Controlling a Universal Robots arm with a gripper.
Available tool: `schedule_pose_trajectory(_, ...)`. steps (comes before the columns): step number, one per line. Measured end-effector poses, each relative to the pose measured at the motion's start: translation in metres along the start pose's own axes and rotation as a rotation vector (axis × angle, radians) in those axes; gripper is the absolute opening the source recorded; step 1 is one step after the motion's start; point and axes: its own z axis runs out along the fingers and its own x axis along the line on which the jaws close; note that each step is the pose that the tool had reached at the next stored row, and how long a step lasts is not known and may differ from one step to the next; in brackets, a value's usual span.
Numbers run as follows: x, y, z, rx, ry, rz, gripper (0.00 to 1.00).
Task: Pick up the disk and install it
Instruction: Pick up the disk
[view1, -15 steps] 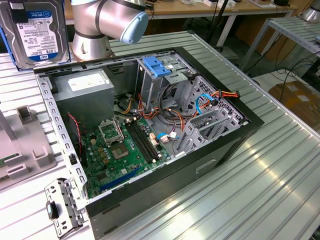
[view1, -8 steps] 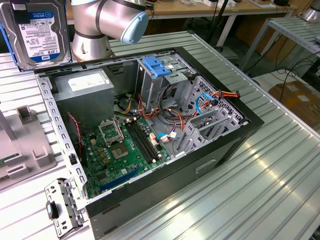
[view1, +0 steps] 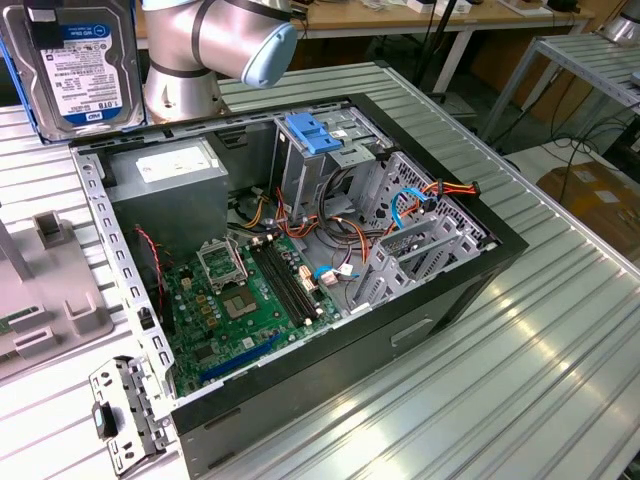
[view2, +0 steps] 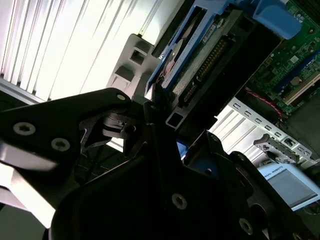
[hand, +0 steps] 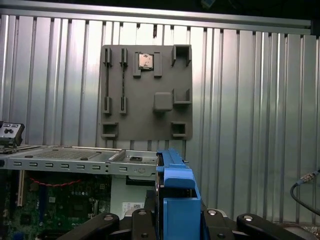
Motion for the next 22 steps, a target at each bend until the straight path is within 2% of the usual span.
schedule_pose_trajectory(9, 0.0019, -0.0055, 0.0003, 0.0001, 0.0000, 0.000, 0.37)
schedule_pose_trajectory(17, 0.0033, -0.0151, 0.0001, 0.0000, 0.0000, 0.000, 0.37)
schedule_pose_trajectory(22, 0.0043, -0.0185, 0.0000, 0.0000, 0.0000, 0.000, 0.37)
